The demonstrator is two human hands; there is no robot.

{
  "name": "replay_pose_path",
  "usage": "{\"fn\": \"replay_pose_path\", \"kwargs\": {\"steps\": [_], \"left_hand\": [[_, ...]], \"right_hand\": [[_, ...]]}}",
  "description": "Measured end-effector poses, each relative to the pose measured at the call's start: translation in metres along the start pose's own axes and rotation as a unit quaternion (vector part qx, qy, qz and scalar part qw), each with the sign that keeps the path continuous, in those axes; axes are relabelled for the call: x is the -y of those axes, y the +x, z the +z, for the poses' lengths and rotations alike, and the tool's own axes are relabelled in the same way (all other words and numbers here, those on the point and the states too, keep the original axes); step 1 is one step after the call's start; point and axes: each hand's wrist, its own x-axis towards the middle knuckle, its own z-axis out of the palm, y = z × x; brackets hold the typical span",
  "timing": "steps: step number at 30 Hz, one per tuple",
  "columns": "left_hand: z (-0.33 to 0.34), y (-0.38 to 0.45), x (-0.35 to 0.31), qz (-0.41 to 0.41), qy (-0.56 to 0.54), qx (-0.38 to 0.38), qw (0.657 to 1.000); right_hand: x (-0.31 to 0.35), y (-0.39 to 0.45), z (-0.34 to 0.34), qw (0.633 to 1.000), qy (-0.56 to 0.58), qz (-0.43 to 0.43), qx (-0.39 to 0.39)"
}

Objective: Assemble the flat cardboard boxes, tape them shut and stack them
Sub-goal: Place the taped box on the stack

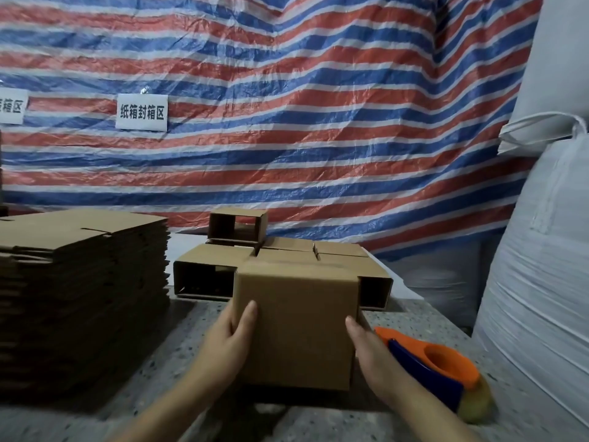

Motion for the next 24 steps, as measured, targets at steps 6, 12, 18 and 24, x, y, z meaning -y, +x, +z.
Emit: {"fn": "replay_pose_path", "kwargs": {"steps": [6,12,18,24], "left_hand": [[-0.029,0.033,-0.064,-0.062,0.036,0.028,0.997],[-0.030,0.022,-0.038,-0.193,-0.117,0.113,0.968],[-0.010,-0.006,-0.025,-0.276,-0.086,0.069,0.955],[-0.026,-0.014,-0.011,-0.167,-0.136,0.095,0.972]], "right_hand": [[0.063,0.008,-0.021,0.997,0.037,-0.011,-0.071],[0.058,0.009,-0.020,0.986,-0.018,0.152,-0.061],[0.014,0.002,0.007,0.976,0.097,0.175,-0.091],[-0.006,-0.014,0.017,0.961,0.192,0.133,-0.149]]}}
